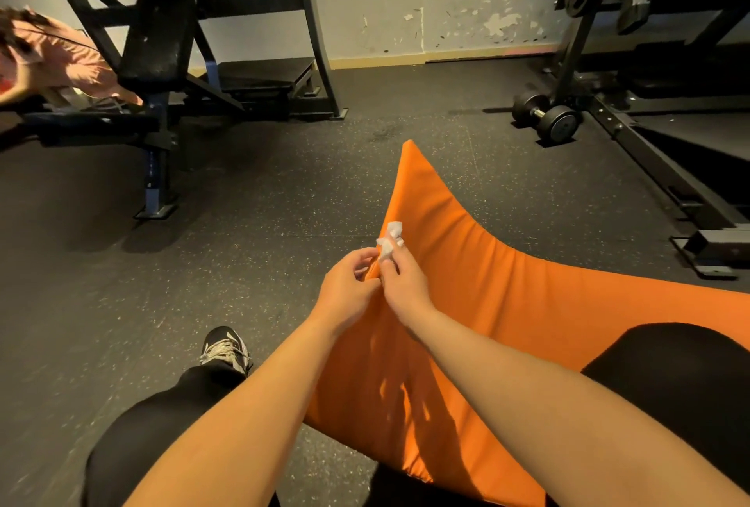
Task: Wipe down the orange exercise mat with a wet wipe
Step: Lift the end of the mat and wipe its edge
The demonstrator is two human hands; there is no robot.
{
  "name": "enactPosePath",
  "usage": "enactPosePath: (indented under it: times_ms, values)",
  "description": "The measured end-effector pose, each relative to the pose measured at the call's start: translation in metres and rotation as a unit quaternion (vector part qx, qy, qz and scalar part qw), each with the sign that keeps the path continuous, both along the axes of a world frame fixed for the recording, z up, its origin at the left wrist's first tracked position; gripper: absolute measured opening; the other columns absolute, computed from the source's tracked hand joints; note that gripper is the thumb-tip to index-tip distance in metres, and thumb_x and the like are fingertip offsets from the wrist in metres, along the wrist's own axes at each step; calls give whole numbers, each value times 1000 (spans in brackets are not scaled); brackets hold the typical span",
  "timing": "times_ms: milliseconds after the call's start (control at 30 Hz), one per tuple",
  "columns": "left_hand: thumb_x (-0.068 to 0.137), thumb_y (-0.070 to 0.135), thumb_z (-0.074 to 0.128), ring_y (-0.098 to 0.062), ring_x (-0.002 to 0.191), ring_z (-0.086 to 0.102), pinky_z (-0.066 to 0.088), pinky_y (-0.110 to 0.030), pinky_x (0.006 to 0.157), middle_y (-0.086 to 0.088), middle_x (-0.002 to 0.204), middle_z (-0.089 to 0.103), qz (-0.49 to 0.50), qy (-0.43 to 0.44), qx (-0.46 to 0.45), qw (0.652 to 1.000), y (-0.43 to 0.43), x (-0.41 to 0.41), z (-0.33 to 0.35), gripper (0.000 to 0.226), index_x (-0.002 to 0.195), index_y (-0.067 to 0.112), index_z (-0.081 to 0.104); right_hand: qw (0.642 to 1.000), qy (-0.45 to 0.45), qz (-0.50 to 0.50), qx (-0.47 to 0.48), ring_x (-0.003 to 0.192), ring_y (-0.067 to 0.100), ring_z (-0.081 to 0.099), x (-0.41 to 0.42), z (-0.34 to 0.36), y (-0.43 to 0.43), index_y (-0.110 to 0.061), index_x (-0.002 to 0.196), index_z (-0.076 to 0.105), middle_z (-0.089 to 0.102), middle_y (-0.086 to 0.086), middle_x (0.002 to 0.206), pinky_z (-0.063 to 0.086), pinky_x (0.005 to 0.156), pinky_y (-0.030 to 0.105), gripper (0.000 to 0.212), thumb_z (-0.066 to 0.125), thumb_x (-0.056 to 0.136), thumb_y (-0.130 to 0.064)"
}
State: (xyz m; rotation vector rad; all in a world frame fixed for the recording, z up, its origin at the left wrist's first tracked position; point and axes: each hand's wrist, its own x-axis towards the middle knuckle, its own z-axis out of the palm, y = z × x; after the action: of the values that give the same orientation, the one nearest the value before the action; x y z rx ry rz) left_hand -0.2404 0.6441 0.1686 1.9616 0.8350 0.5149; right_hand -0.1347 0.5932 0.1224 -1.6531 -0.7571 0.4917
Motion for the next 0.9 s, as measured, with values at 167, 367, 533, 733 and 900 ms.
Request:
enactPosePath:
  times_ms: [167,367,533,733,900]
  values:
    - [90,5,67,19,95,59,45,-3,81,8,119,69,0,-19,-16,1000,-3,-5,-1,46,133,19,63,999,-34,1,-3,148,17,33,-9,-7,-8,-19,148,52,40,4,159,26,122,32,50,47,99,-7]
    - [83,-15,54,19,106,58,46,-9,94,16,122,65,-29,-18,-33,999,-9,-11,1,67,139,23,58,1000,-16,-9,-13,152,18,25,-4,10,10,-20,153,44,31,3,163,19,123,27,47,43,106,-14]
    - [89,-7,62,18,103,60,45,-4,85,14,121,67,-17,-43,-59,997,-7,-17,1,52,133,21,62,999,-49,8,5,147,9,32,-41,-16,-26,-23,150,49,38,-1,159,17,109,0,48,47,104,-7]
    - [86,-12,58,14,103,62,46,-5,84,12,120,68,-18,-30,-66,997,-9,-21,-1,58,135,18,62,999,-9,9,-33,150,17,29,3,3,8,-29,156,36,32,1,163,24,122,33,53,45,104,-20]
    - [91,-7,60,21,88,61,46,-3,74,15,111,69,1,-40,-106,994,-12,-26,-1,48,129,22,64,1000,-10,-11,-5,143,9,38,-45,-12,-22,-34,151,44,46,-1,155,30,115,18,56,49,101,-10]
